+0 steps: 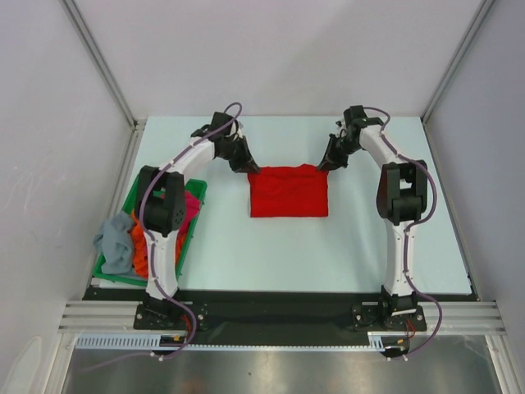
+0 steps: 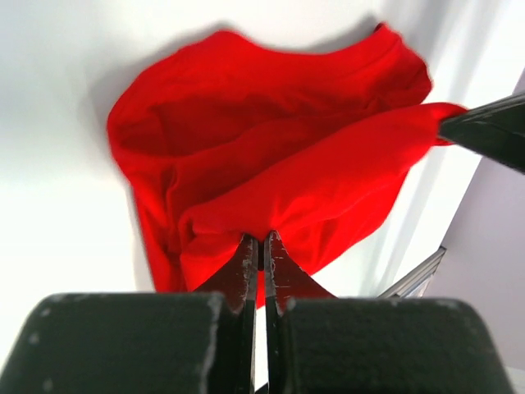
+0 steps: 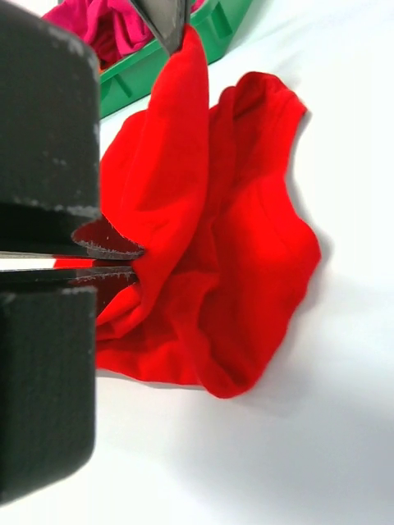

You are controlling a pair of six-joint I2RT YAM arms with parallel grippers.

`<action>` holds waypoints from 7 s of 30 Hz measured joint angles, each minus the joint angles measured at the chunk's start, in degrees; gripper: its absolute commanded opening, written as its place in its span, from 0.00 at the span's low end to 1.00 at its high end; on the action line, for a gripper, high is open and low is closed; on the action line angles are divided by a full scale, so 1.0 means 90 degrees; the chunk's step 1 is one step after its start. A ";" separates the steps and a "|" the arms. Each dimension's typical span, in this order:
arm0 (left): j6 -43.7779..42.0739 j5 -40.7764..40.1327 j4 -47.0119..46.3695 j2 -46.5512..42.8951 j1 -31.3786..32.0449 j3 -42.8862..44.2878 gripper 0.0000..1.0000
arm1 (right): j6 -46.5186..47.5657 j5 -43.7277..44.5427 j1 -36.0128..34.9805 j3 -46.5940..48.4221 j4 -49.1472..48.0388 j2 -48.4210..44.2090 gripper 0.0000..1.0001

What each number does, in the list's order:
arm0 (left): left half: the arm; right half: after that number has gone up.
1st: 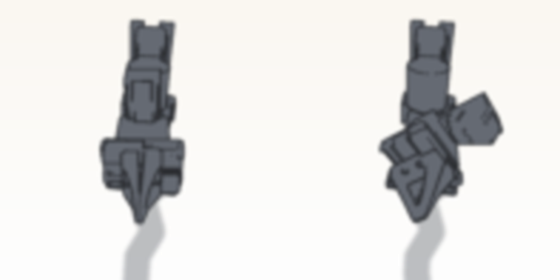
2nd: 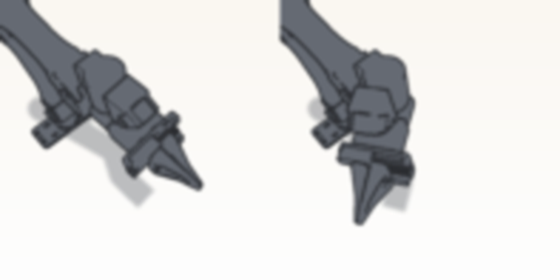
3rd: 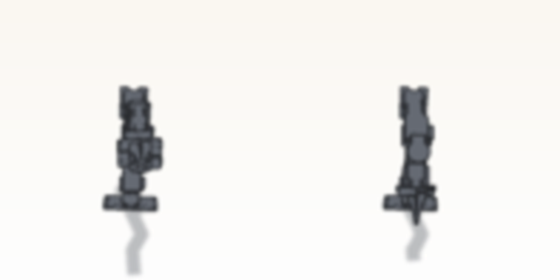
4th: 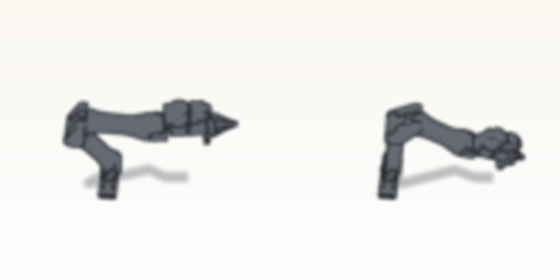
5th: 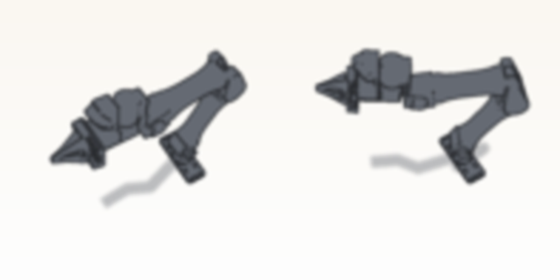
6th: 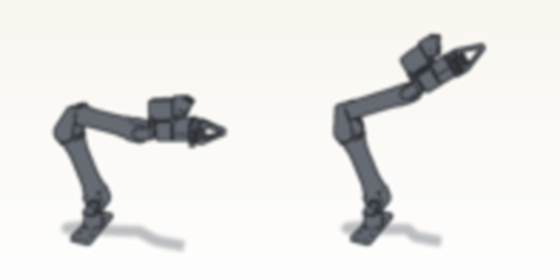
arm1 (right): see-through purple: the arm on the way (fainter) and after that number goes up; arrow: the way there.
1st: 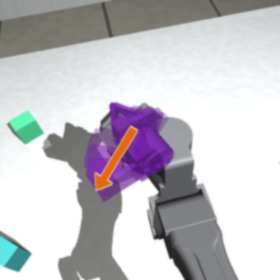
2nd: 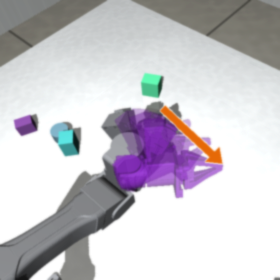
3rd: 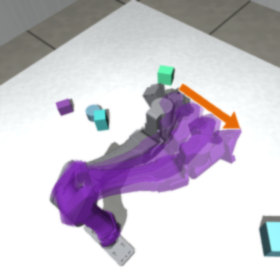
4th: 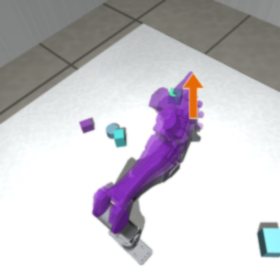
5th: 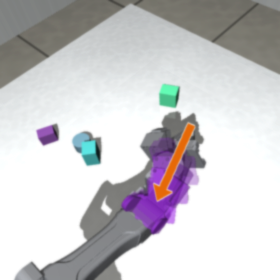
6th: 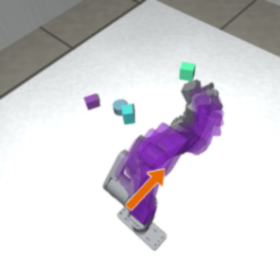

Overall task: Fold and stack the t-shirts
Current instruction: Fold the tshirt, then neatly place the folded tshirt to the corner

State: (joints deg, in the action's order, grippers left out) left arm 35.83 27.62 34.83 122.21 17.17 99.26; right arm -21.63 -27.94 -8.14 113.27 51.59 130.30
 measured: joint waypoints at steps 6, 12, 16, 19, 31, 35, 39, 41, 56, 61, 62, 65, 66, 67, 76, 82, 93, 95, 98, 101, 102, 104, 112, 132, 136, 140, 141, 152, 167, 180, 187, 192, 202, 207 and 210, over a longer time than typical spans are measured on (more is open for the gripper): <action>0.0044 0.0085 -0.0119 0.0374 0.0000 0.0396 0.00 | -0.0066 -0.0051 0.0056 0.0330 0.0027 0.0379 0.00; 0.0146 0.0066 -0.0134 0.0627 0.0000 0.0554 0.09 | -0.0068 -0.0114 0.0121 0.0580 0.0073 0.0644 0.10; 0.0165 -0.0109 -0.0136 0.0780 -0.0010 0.0784 0.39 | -0.0109 -0.0119 0.0165 0.0979 0.0143 0.0848 0.41; 0.0165 -0.0469 -0.0046 0.0780 -0.0034 0.0933 0.48 | -0.0134 -0.0117 0.0245 0.1586 0.0214 0.1090 0.49; 0.0226 -0.0386 -0.0758 -0.0413 0.0032 0.0508 0.22 | 0.0095 0.0170 0.0257 0.1399 0.0571 0.0250 0.01; 0.0753 0.0347 -0.1654 -0.0325 0.0206 -0.0372 0.18 | -0.0056 -0.0097 -0.0153 0.1015 0.0311 0.0248 0.00; 0.0979 0.0704 -0.1955 0.0257 0.0284 -0.0406 0.15 | -0.0226 -0.0328 -0.0427 0.0869 -0.0007 0.0413 0.00; 0.1008 0.0784 -0.1982 0.0539 0.0270 -0.0306 0.15 | -0.0299 -0.0386 -0.0437 0.0869 -0.0165 0.0580 0.00; 0.0612 0.0469 -0.1797 0.1389 -0.0469 0.0199 0.17 | -0.0250 -0.0432 0.0415 0.1423 -0.0544 0.1673 0.07; -0.0097 -0.0087 -0.1207 0.1178 -0.0544 0.0525 0.33 | -0.0019 0.0039 0.0444 0.1479 -0.0262 0.1511 0.33; -0.0223 -0.0206 -0.1010 0.1064 -0.0525 0.0525 0.37 | 0.0019 0.0168 0.0452 0.1311 -0.0226 0.1370 0.36; -0.0527 -0.0495 -0.0605 0.0508 -0.0362 0.0410 0.43 | 0.0104 0.0447 0.0481 0.0551 -0.0024 0.0641 0.48; -0.0576 -0.0583 -0.0520 0.0214 -0.0255 0.0299 0.44 | 0.0126 0.0525 0.0495 0.0223 0.0005 0.0316 0.55; -0.0602 -0.0648 -0.0544 -0.0172 -0.0104 0.0075 0.44 | 0.0129 0.0578 0.0517 -0.0187 -0.0036 -0.0083 0.58; -0.0153 -0.0716 -0.1229 -0.2288 0.1710 -0.1418 0.46 | 0.0202 -0.0015 0.0724 -0.2565 -0.0724 -0.2154 0.73; 0.0002 -0.0753 -0.1171 -0.1872 0.1666 -0.1486 0.46 | 0.0551 -0.0644 0.0733 -0.2705 -0.1209 -0.1496 0.81; -0.0301 -0.0894 -0.0792 -0.0831 0.0801 -0.0945 0.45 | 0.0901 -0.1413 0.0765 -0.2433 -0.1729 -0.0593 0.82; -0.0381 -0.0925 -0.0758 -0.0651 0.0692 -0.0918 0.45 | 0.0979 -0.1462 0.0787 -0.2429 -0.1741 -0.0568 0.80; -0.0486 -0.0942 -0.0661 -0.0391 0.0600 -0.0918 0.44 | 0.1078 -0.1579 0.0780 -0.2290 -0.1654 -0.0440 0.74; -0.0520 -0.0942 -0.0614 -0.0168 0.0590 -0.0918 0.44 | 0.1103 -0.1719 0.0746 -0.2123 -0.1603 -0.0267 0.72; -0.0539 -0.0940 -0.0605 -0.0124 0.0590 -0.0918 0.44 | 0.1093 -0.1780 0.0716 -0.2106 -0.1622 -0.0233 0.71; -0.0559 -0.0940 -0.0578 -0.0053 0.0590 -0.0918 0.44 | 0.1047 -0.1882 0.0644 -0.2130 -0.1707 -0.0202 0.69; -0.0692 -0.0942 -0.0534 -0.0041 0.0583 -0.0896 0.44 | 0.0406 -0.2045 0.0206 -0.2431 -0.2514 -0.0143 0.39; -0.1001 -0.1047 -0.0420 -0.2312 0.0578 -0.1797 0.44 | 0.1484 0.2319 0.0386 0.1219 -0.0386 0.0695 0.00; -0.0996 -0.1037 -0.0568 -0.3245 0.0578 -0.2577 0.43 | 0.2081 0.3211 0.0729 0.2339 -0.0177 0.1399 0.00; -0.0984 -0.1054 -0.0525 -0.4058 0.0580 -0.3650 0.41 | 0.2526 0.3871 0.1134 0.3072 -0.0126 0.2057 0.00; -0.0988 -0.1061 -0.0401 -0.4182 0.0600 -0.3803 0.41 | 0.2611 0.4000 0.1205 0.3072 -0.0129 0.2115 0.00; -0.1192 -0.0991 0.0005 -0.4143 0.0899 -0.4379 0.41 | 0.3699 0.5724 0.1455 0.2917 -0.1103 0.2217 0.00; -0.1275 -0.0984 0.0029 -0.3762 0.0981 -0.4291 0.41 | 0.5372 0.6103 0.1916 0.2914 -0.2922 0.2562 0.00; -0.1268 -0.0988 0.0027 -0.3759 0.1069 -0.4291 0.42 | 0.6224 0.6120 0.1928 0.2917 -0.3820 0.2909 0.17; -0.1270 -0.0896 0.0022 -0.3759 0.1069 -0.4337 0.43 | 0.6288 0.6183 0.1931 0.2917 -0.4046 0.2980 0.63; -0.1270 -0.0816 0.0024 -0.3759 0.1069 -0.4410 0.43 | 0.6278 0.6516 0.1926 0.2958 -0.4269 0.2980 0.91; -0.1192 -0.0704 -0.0032 -0.3818 0.1076 -0.4410 0.44 | 0.6183 0.6870 0.1574 0.2783 -0.4367 0.2691 0.93; -0.0984 -0.0690 -0.0236 -0.4019 0.1076 -0.4359 0.45 | 0.5365 0.6963 0.1134 0.2572 -0.3951 0.2161 0.89; -0.0896 -0.0697 -0.0321 -0.4124 0.1076 -0.4189 0.46 | 0.4716 0.6968 0.0947 0.2572 -0.3563 0.1909 0.86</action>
State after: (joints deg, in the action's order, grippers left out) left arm 27.77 21.34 31.94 85.10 26.85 61.56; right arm 20.82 34.76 0.38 136.42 19.53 147.48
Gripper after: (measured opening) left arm 0.453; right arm 0.886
